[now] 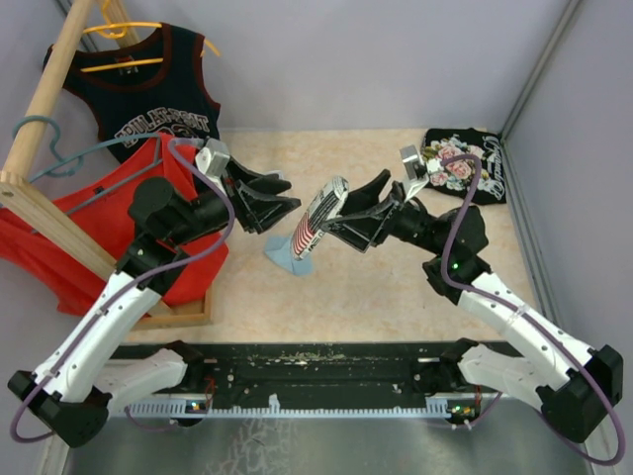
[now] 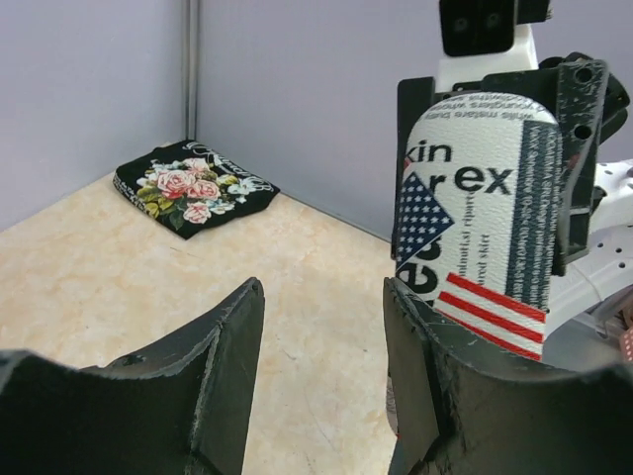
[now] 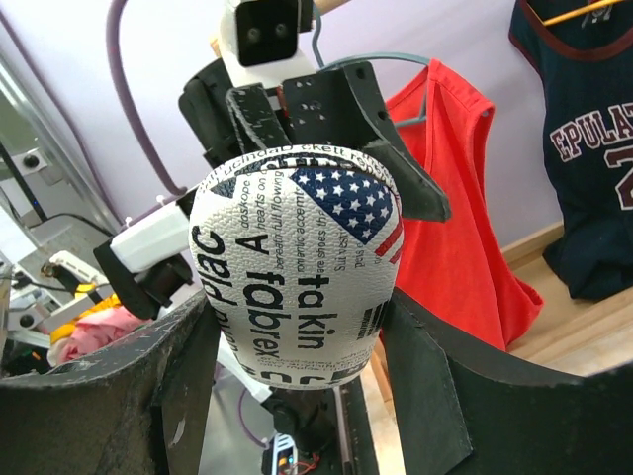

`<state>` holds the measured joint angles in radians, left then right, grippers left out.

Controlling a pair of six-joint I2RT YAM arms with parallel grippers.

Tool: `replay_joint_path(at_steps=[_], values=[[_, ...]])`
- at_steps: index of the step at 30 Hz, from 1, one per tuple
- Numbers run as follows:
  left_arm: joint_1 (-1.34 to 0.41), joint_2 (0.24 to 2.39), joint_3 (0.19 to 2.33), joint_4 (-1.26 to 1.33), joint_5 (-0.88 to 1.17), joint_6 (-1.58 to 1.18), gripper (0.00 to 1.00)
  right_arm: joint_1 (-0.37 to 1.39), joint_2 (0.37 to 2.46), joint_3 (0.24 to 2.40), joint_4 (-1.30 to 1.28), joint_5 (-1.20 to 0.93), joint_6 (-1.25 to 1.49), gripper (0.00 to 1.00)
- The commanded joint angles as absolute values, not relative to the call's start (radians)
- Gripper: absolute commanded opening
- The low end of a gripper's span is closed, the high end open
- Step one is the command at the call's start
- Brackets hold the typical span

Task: Organize the sunglasses
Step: Open the sunglasses case.

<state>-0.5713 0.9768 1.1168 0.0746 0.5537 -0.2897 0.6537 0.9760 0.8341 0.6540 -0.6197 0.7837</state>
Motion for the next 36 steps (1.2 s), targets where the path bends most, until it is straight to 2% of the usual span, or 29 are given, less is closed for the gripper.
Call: replay_joint_path(at_steps=[1, 6, 8, 12, 36], values=[[-0.568, 0.972, 1.134, 0.071, 0.547, -0.265, 0.57, 0.660, 0.939, 0.903, 0.661, -0.629, 0.743, 0.00], [-0.570, 0.973, 1.142, 0.084, 0.632, -0.258, 0.63, 0.660, 0.938, 0.943, 0.464, -0.527, 0.668, 0.00], [-0.581, 0.977, 1.159, 0.045, 0.630, -0.233, 0.68, 0.660, 0.946, 0.967, 0.391, -0.487, 0.638, 0.00], [-0.648, 0.985, 1.173, -0.009, 0.599, -0.184, 0.69, 0.660, 0.971, 0.996, 0.321, -0.453, 0.602, 0.00], [-0.664, 1.016, 1.123, 0.021, 0.600, -0.191, 0.68, 0.660, 0.966, 0.983, 0.418, -0.565, 0.648, 0.00]])
